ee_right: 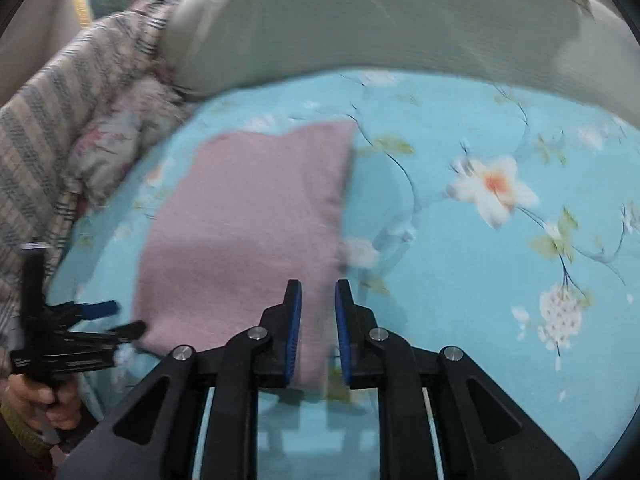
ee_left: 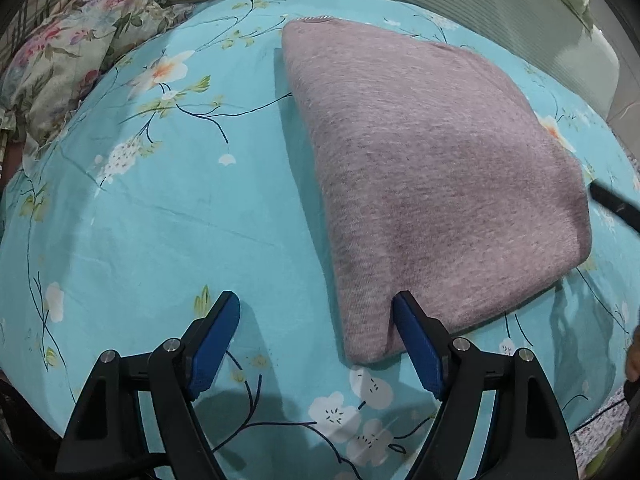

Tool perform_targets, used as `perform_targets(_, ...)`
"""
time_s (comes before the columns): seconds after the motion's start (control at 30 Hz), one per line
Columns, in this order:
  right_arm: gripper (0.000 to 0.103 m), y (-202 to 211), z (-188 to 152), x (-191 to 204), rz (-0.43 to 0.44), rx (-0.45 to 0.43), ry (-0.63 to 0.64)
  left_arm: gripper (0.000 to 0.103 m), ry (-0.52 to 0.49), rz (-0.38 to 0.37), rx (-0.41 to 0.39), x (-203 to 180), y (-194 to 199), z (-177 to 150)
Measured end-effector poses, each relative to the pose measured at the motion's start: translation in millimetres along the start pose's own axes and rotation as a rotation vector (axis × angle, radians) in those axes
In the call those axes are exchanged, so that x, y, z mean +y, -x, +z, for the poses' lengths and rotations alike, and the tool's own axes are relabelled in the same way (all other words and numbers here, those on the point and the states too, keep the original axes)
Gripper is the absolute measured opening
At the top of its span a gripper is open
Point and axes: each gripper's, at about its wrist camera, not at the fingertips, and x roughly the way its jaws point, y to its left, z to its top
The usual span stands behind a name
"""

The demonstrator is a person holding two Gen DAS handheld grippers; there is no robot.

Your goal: Fold small clothes

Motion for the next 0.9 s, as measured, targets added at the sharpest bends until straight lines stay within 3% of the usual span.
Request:
perform_targets(0.07,0.017,-13,-4,9,0.075,0.053,0.029,0.08,0.009,0.003,-0.001,-2,1,-2)
perform_targets(0.2,0.016,-58,-24,1,0.013,0.192,0.035,0.08,0.004,0.003,-0.007,-2,2,-4)
perform_targets(0.23,0.016,-57,-27,-6,0.032,0.16,0.016,0.08,0.003,-0.002,-0.007,-1,1,-5)
perform_targets(0.53,0.024,-26,-24,-14,0.048,0.157,-0.028,0.083,0.039,-0.023,0.006,6,10,-9)
perform_targets(0.67,0.039,-13,-29,0,0.059,0.139,-0.009,0.083,0.043,-0.032,0.013,7,20,-18)
perform_targets(0.9,0.055,10,-39,12,0.061,0.131,0.017,0.083,0.001,-0.032,0.021,-6,39,-47)
